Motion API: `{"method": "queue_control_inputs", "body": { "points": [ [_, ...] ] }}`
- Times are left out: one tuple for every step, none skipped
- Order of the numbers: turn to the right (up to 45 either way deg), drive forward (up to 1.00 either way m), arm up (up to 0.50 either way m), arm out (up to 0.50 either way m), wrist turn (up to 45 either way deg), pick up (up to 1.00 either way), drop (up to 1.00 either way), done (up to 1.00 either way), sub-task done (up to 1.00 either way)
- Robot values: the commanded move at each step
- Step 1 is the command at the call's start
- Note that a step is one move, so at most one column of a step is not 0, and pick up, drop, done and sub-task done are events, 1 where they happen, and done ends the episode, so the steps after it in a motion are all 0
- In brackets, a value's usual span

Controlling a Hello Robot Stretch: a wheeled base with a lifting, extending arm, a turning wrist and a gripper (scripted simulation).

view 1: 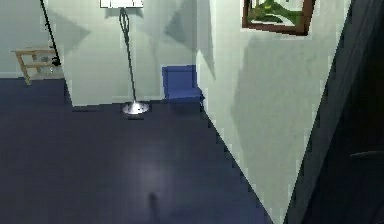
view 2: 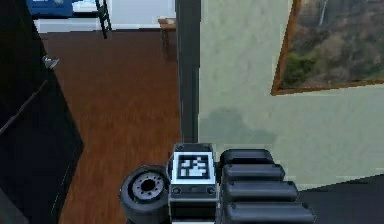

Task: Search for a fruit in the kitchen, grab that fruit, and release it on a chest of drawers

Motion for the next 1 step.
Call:
{"method": "queue_control_inputs", "body": {
  "points": [
    [9.0, 0.0, 0.0, 0.0, 0.0, 0.0, 0.0, 0.0, 0.0]
  ]
}}
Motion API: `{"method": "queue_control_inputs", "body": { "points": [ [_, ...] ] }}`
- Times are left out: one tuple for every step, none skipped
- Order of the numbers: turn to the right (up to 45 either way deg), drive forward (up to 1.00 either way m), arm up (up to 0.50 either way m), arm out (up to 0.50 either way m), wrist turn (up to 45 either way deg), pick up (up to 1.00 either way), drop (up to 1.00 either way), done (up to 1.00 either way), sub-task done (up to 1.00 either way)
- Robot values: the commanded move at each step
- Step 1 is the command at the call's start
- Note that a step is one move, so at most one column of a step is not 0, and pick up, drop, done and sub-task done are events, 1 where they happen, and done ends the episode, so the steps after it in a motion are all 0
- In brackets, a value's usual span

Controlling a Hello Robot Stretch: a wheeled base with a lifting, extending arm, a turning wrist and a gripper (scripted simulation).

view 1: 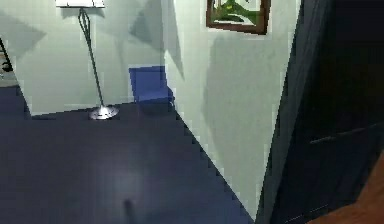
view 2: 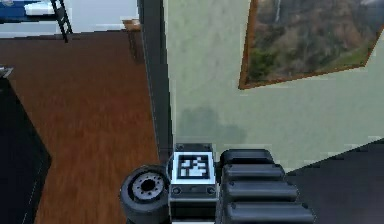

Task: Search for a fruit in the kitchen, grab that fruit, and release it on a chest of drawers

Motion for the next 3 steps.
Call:
{"method": "queue_control_inputs", "body": {
  "points": [
    [0.0, 0.2, 0.0, 0.0, 0.0, 0.0, 0.0, 0.0, 0.0],
    [45.0, 0.0, 0.0, 0.0, 0.0, 0.0, 0.0, 0.0, 0.0],
    [18.0, 0.0, 0.0, 0.0, 0.0, 0.0, 0.0, 0.0, 0.0]
  ]
}}
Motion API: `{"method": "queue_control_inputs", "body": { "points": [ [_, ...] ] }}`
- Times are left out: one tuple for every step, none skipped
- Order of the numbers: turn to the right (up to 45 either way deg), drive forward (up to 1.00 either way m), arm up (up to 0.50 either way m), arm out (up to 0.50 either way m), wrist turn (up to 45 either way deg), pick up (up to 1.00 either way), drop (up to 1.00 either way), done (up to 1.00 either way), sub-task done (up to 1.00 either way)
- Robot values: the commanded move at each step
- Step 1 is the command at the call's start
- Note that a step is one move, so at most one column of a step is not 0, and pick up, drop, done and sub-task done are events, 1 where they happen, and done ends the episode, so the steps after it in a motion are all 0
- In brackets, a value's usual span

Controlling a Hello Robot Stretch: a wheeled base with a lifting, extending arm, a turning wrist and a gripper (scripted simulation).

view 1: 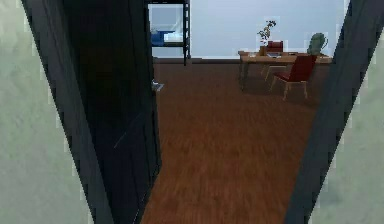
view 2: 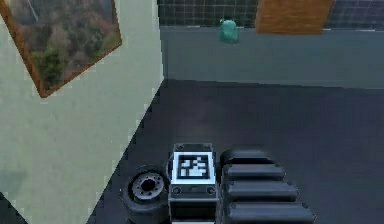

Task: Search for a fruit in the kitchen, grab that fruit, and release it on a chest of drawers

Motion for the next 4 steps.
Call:
{"method": "queue_control_inputs", "body": {
  "points": [
    [0.0, 0.3, 0.0, 0.0, 0.0, 0.0, 0.0, 0.0, 0.0],
    [6.0, 0.0, 0.0, 0.0, 0.0, 0.0, 0.0, 0.0, 0.0],
    [0.0, 0.45, 0.0, 0.0, 0.0, 0.0, 0.0, 0.0, 0.0],
    [0.0, 0.55, 0.0, 0.0, 0.0, 0.0, 0.0, 0.0, 0.0]
  ]
}}
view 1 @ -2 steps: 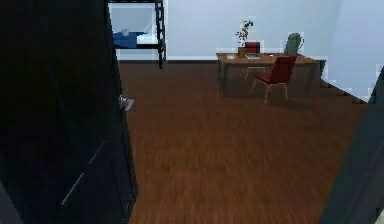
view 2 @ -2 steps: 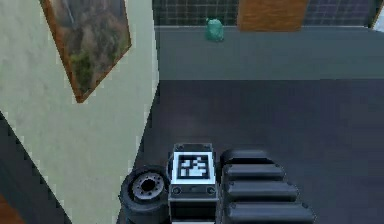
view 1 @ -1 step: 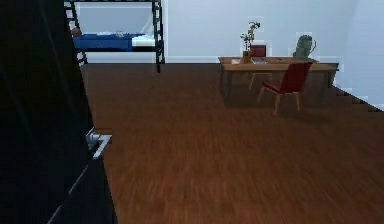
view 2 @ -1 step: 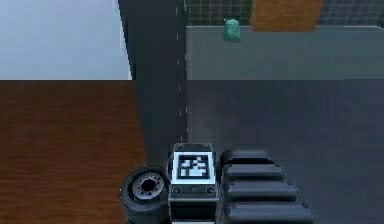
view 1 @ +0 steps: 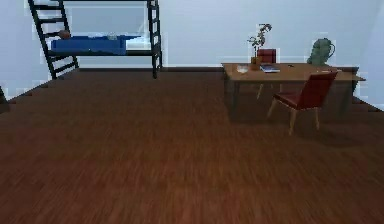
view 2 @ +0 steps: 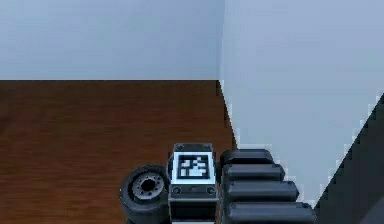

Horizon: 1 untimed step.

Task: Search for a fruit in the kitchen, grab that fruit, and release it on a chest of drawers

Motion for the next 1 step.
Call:
{"method": "queue_control_inputs", "body": {
  "points": [
    [0.0, 0.75, 0.0, 0.0, 0.0, 0.0, 0.0, 0.0, 0.0]
  ]
}}
